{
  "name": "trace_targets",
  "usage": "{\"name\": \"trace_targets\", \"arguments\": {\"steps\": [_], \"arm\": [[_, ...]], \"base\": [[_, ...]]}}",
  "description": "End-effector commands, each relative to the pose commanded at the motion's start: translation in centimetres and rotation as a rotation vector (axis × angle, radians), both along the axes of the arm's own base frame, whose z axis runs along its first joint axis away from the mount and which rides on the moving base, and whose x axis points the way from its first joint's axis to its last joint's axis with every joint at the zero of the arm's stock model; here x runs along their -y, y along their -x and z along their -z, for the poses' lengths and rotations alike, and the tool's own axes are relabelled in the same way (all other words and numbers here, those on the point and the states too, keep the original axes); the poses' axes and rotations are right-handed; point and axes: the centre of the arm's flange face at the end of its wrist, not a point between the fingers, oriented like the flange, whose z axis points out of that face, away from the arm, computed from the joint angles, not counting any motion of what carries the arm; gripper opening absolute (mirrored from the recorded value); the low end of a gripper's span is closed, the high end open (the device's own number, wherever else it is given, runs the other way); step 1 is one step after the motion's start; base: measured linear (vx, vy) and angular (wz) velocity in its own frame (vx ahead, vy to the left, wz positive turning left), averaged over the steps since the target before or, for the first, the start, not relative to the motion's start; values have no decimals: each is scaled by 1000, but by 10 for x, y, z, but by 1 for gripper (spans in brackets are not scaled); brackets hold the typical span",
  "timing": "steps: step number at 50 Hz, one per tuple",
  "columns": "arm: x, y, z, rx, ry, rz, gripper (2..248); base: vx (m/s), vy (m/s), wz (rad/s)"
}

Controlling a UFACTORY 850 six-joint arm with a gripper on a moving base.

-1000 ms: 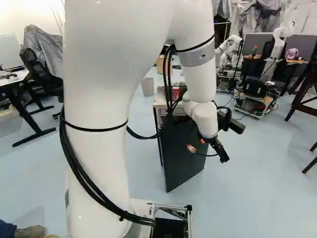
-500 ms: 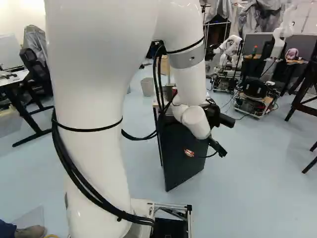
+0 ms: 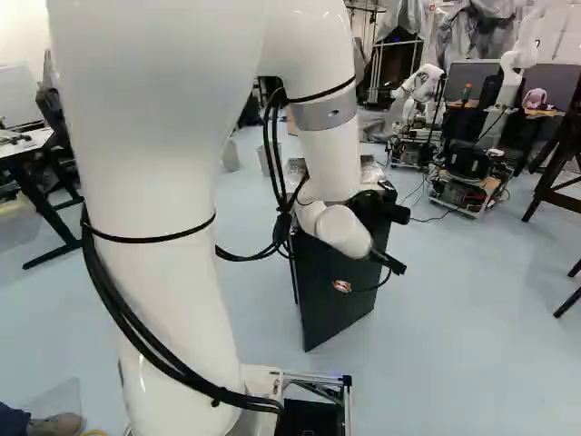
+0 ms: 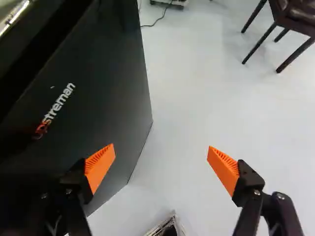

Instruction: Grab a drink from the fridge

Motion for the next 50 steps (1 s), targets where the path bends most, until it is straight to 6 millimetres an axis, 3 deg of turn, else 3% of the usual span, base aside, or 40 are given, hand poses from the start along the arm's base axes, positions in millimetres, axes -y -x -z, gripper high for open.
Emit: {"name": "trace_targets", "arguments": {"steps": [33,50], "arm": [[-43,48,-11,84,82,-128,247],[-76,54,-16,136,122,-279,247]], "base": [[0,0,0],[0,0,0]]}}
